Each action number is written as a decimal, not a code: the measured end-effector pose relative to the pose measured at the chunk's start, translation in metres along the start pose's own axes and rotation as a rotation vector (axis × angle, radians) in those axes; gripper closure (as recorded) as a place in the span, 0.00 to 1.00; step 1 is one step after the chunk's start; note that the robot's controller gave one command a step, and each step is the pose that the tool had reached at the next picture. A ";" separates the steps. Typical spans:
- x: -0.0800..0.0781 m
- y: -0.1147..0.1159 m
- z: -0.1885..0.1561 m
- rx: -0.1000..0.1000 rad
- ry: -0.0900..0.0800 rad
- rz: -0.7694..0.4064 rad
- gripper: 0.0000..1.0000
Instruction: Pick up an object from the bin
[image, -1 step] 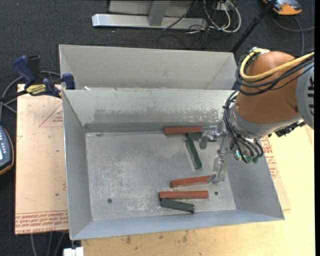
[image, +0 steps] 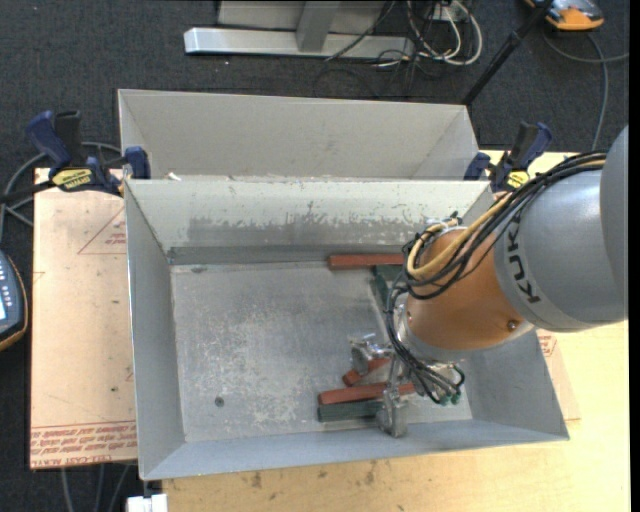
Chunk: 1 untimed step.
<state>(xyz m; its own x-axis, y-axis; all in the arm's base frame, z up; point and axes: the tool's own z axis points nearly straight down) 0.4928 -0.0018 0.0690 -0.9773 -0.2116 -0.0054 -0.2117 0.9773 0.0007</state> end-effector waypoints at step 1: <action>-0.002 0.010 -0.032 0.000 0.001 -0.114 0.00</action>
Offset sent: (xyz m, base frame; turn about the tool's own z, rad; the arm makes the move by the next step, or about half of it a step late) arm -0.0017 0.0097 0.0310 -0.1161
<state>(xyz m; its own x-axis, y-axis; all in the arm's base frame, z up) 0.4920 0.0086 0.1006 -0.9468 -0.3217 -0.0040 -0.3217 0.9469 0.0003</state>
